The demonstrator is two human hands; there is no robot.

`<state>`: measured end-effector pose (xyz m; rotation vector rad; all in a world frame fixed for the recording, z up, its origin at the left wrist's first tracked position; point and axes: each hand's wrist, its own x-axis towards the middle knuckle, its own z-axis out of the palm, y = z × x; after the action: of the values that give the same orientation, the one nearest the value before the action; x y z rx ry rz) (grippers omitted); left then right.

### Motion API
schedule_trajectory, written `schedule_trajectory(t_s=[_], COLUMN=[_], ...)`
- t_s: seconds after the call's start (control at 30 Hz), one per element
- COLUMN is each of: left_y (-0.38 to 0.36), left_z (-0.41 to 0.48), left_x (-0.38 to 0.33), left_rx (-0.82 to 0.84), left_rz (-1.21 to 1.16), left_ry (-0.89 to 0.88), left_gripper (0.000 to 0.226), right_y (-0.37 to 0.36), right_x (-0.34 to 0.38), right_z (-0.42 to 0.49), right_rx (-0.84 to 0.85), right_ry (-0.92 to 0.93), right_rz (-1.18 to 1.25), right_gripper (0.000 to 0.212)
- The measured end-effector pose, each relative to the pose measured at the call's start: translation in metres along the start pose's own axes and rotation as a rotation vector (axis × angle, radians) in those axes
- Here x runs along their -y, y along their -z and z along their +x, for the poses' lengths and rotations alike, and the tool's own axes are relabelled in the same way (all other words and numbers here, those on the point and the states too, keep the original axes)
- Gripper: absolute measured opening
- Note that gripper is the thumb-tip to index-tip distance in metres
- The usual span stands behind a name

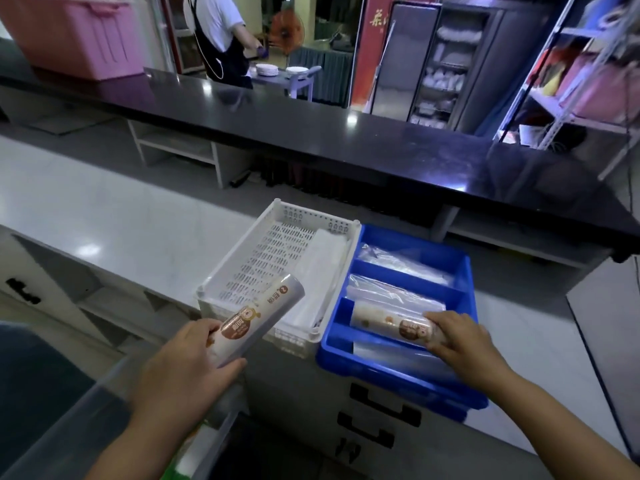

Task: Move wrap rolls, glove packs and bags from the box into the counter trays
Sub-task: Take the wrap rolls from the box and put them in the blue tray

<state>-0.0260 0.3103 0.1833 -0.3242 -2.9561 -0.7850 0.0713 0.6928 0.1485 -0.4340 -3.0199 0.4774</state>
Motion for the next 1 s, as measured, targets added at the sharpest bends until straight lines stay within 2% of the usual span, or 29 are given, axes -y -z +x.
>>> schedule_trajectory(t_s=[0.2, 0.33, 0.53, 0.67, 0.77, 0.87, 1.0], left_y=[-0.011, -0.019, -0.031, -0.034, -0.037, -0.039, -0.041], left_z=[0.000, -0.003, -0.007, -0.008, -0.007, -0.007, -0.008], left_x=[-0.025, -0.036, -0.049, -0.055, -0.056, -0.057, -0.059], left_rx=[0.007, 0.002, -0.029, -0.031, -0.025, -0.049, -0.048], left_rz=[0.041, 0.018, 0.000, -0.005, 0.006, 0.021, 0.019], left_ry=[0.000, 0.015, 0.047, 0.057, 0.063, 0.072, 0.107], left_gripper=[0.052, 0.052, 0.052, 0.052, 0.051, 0.051, 0.051], right_y=[-0.008, -0.015, -0.018, -0.015, -0.016, -0.025, -0.047], right_x=[-0.014, -0.018, -0.033, -0.036, -0.021, 0.006, 0.040], right_z=[0.013, 0.016, 0.029, 0.035, 0.041, 0.051, 0.064], right_rx=[0.089, 0.149, 0.289, 0.355, 0.261, 0.159, 0.188], right_ry=[0.059, 0.075, 0.136, 0.199, 0.317, 0.546, 0.726], right_rz=[-0.153, -0.146, -0.346, -0.370, -0.321, -0.291, -0.248], right_gripper=[0.047, 0.047, 0.062, 0.064, 0.063, 0.050, 0.039])
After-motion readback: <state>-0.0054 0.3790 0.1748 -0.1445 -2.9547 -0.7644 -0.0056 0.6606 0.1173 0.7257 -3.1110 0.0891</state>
